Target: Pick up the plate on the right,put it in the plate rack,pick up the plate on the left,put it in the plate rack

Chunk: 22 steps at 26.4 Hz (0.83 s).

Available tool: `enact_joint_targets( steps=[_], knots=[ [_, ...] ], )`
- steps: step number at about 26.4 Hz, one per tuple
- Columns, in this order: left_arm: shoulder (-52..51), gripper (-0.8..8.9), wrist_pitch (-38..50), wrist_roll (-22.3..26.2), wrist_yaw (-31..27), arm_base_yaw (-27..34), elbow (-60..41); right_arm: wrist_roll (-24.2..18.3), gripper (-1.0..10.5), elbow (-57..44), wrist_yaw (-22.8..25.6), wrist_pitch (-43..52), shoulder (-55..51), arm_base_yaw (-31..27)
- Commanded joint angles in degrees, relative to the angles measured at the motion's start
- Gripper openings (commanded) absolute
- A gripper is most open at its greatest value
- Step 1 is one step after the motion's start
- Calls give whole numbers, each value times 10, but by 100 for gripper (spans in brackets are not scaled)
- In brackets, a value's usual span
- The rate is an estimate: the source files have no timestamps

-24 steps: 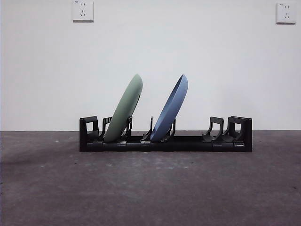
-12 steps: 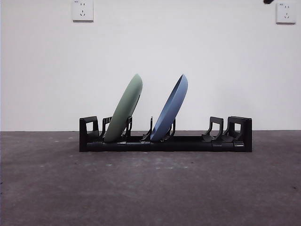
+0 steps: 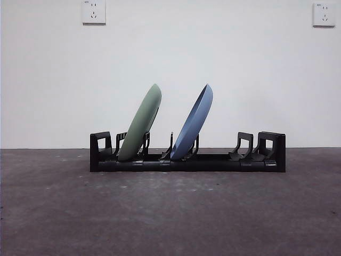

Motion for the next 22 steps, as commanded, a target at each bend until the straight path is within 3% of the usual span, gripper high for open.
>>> enact_joint_targets(
  steps=[1, 9, 12, 15, 22],
  knots=[
    [3, -4, 4, -7, -2, 2, -6, 4, 3, -4, 0, 10, 2, 0],
    [22, -4, 4, -7, -2, 2, -6, 4, 3, -4, 5, 13, 0, -2],
    [27, -4, 4, -7, -2, 2, -6, -41, 2, -5, 85, 13, -53, -23],
    [27, -4, 4, -7, -2, 2, -6, -41, 2, -16, 95, 34, -134, -33],
    [27, -4, 4, -7, -2, 2, -6, -41, 2, -275, 95, 176, -386, -157]
  ],
)
